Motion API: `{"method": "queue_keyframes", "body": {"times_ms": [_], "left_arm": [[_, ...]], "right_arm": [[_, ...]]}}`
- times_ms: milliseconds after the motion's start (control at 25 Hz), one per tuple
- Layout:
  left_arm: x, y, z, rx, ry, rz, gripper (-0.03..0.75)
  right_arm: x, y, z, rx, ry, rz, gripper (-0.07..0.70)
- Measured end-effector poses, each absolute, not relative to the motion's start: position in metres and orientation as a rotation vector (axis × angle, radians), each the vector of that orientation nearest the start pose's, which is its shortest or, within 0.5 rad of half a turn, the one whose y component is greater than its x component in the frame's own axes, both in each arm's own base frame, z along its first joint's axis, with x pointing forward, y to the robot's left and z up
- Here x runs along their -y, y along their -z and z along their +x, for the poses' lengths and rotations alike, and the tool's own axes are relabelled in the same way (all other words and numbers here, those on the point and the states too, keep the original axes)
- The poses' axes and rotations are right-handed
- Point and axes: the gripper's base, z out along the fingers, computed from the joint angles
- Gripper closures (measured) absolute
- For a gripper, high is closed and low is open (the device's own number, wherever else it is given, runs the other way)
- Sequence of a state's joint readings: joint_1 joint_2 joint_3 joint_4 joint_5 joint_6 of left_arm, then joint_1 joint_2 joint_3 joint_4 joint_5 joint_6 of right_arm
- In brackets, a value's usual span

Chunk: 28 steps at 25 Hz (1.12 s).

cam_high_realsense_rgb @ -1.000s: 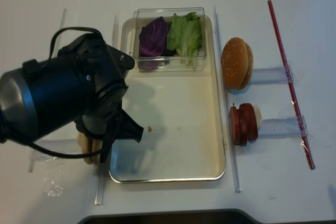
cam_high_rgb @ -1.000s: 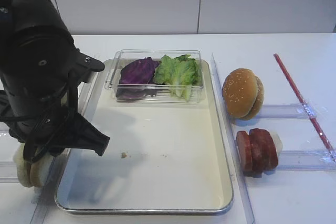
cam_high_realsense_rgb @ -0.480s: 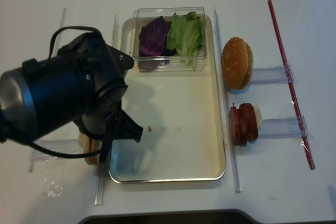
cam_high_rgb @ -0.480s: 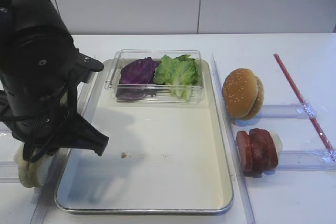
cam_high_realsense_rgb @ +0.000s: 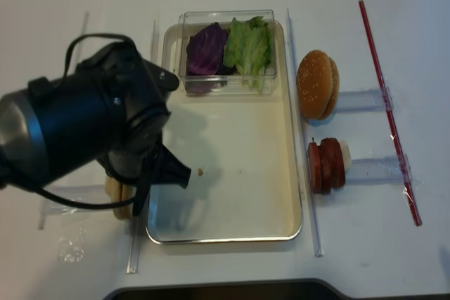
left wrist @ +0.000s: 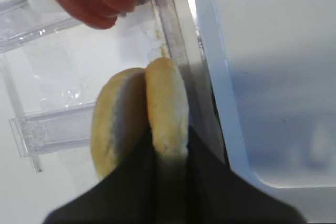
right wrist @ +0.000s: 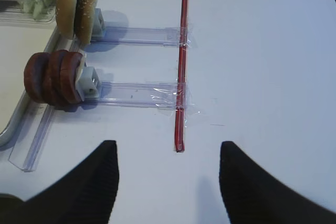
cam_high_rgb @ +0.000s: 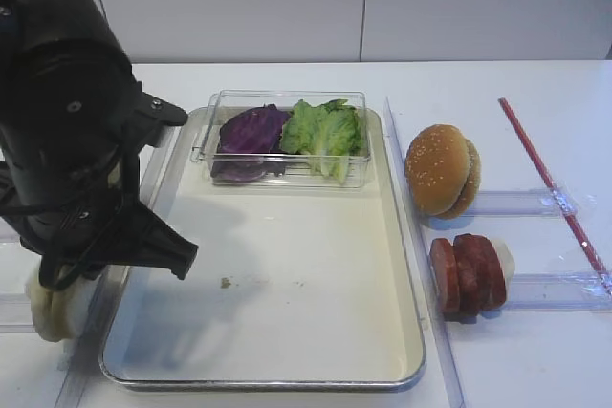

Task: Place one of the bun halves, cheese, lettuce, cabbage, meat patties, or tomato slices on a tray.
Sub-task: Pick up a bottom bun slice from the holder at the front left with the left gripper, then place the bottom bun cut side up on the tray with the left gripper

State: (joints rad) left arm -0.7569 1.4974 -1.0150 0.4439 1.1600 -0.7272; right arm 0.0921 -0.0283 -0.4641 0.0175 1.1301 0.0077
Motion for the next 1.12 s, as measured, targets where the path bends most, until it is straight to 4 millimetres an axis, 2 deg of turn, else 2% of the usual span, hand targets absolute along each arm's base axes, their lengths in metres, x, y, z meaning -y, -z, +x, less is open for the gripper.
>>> {"method": "queue_keyframes", "body": {"times_ms": [240, 320, 680, 920, 1120], "left_arm": [[0.156, -0.286, 0.217, -2.74, -0.319, 0.253, 0.617], [0.156, -0.293, 0.218, -2.724, -0.299, 0.25, 0.618], [0.16, -0.296, 0.219, -2.711, -0.238, 0.287, 0.622], [0.185, -0.296, 0.219, -2.669, 0.118, 0.39, 0.623], [0.199, -0.299, 0.218, -2.623, 0.324, 0.449, 0.624]], "right_arm": [[-0.001, -0.262, -0.008, -2.12, -0.08, -0.091, 0.169], [-0.001, -0.262, -0.008, -2.12, -0.08, -0.091, 0.169], [-0.001, -0.262, -0.008, -2.12, -0.08, -0.091, 0.169], [-0.001, -0.262, -0.008, -2.12, -0.08, -0.091, 0.169], [-0.001, -0.262, -0.008, -2.12, -0.08, -0.091, 0.169]]}}
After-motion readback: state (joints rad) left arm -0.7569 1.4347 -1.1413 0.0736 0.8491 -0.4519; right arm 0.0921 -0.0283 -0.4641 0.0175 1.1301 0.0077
